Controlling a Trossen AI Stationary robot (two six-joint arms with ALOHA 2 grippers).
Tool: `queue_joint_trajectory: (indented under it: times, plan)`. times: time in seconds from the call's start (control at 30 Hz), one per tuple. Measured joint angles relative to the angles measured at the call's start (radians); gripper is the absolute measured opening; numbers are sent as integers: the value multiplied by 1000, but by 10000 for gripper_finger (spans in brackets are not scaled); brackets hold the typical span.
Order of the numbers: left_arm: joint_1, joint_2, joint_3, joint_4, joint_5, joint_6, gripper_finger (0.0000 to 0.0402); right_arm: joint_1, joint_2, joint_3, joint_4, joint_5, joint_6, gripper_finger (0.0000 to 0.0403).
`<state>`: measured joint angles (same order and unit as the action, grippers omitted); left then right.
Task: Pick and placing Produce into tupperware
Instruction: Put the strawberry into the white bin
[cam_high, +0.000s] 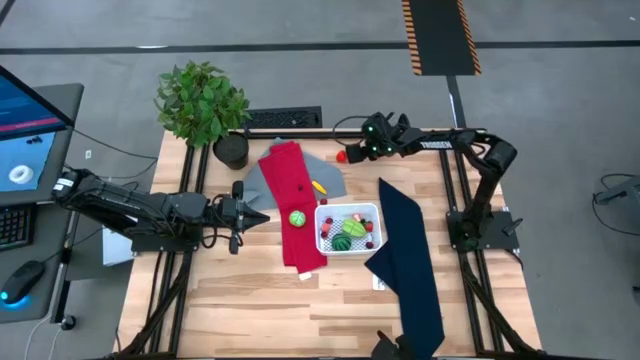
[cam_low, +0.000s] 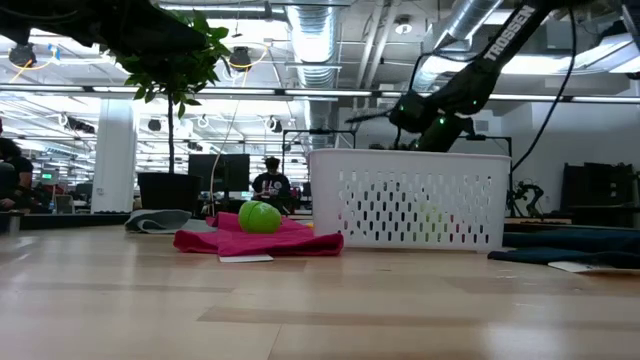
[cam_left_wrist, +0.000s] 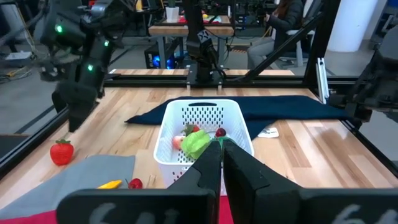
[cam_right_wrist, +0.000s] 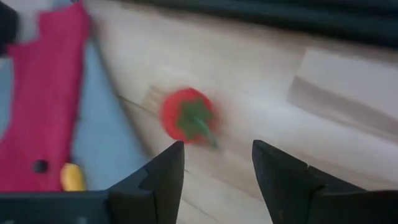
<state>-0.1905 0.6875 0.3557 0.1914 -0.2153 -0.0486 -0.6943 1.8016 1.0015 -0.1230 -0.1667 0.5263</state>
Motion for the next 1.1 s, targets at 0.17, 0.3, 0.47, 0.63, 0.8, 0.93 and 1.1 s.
queue_joint_trajectory:
  times: [0.17, 0.3, 0.47, 0.63, 0.8, 0.93, 1.1]
  plan:
    - [0, 0, 0, -2, 0, 0, 6, 0, 20, 20, 20, -9, -3, 195]
    - [0, 0, 0, -7, -2, 0, 6, 0, 20, 30, 11, -16, -11, 164]
    - [0, 0, 0, -8, -2, -1, 6, -2, 20, 36, 8, -60, -11, 112]
    - [0, 0, 0, -8, -4, -1, 6, -2, 20, 36, -4, -96, -11, 75]
    - [0, 0, 0, -8, -6, -1, 6, -8, 20, 36, -37, -106, -19, 25]
    - [0, 0, 0, -8, -5, -1, 6, -4, 20, 36, -38, -106, -28, 13]
    - [0, 0, 0, -10, -5, -10, 6, 16, 17, 36, -15, -95, -30, 10]
